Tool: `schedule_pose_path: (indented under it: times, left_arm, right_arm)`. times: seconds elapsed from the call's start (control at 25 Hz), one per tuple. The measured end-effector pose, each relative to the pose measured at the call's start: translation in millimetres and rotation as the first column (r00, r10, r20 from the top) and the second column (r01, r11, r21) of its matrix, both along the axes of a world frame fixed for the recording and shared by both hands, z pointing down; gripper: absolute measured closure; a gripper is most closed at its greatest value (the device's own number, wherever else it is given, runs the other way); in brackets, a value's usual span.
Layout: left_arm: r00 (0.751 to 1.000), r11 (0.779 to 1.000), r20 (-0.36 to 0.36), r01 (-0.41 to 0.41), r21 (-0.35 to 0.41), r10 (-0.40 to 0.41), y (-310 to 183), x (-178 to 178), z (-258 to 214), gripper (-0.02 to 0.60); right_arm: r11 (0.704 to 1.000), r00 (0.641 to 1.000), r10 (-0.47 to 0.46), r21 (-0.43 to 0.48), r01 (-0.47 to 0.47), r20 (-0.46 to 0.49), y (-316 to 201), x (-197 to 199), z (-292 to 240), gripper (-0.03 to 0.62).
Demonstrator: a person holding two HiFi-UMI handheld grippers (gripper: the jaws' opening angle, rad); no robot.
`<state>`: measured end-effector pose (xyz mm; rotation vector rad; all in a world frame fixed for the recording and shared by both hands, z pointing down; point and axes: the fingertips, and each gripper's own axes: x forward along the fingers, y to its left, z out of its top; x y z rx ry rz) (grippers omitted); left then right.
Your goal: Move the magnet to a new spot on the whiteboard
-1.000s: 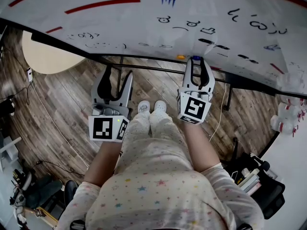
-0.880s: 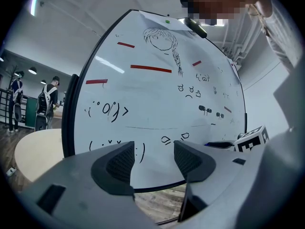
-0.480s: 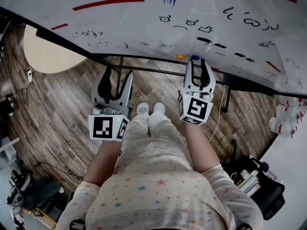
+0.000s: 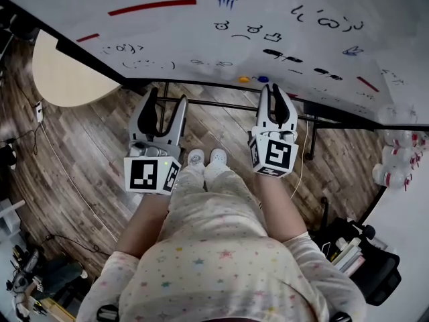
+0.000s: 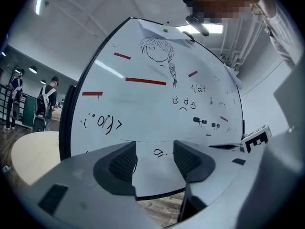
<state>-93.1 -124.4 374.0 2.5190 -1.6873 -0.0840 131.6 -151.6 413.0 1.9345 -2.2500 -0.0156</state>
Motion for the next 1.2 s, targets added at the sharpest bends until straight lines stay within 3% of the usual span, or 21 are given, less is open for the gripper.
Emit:
schedule_pose_path:
  times: [0.16, 0.64, 1.2]
  left_arm:
    - [1.000, 1.000, 0.000, -0.007, 0.016, 0.007, 2, 4, -9, 0.385]
    - [0.999, 0.999, 0.035, -0.009, 0.035, 0.008, 3, 10, -28, 0.514]
    - [0.998, 0.996, 0.034, -0.051, 0.074, 0.049, 13, 19, -58, 0.552]
  right_arm:
    - [1.000, 1.000, -0.008, 0.015, 0.008, 0.010, 6, 4, -13, 0.568]
    - [0.997, 0.999, -0.046, 0.063, 0.045, 0.029, 22, 12, -54, 0.594]
    - [0.982, 0.986, -0.153, 0.119, 0.145, 0.064, 46, 8, -106, 0.594]
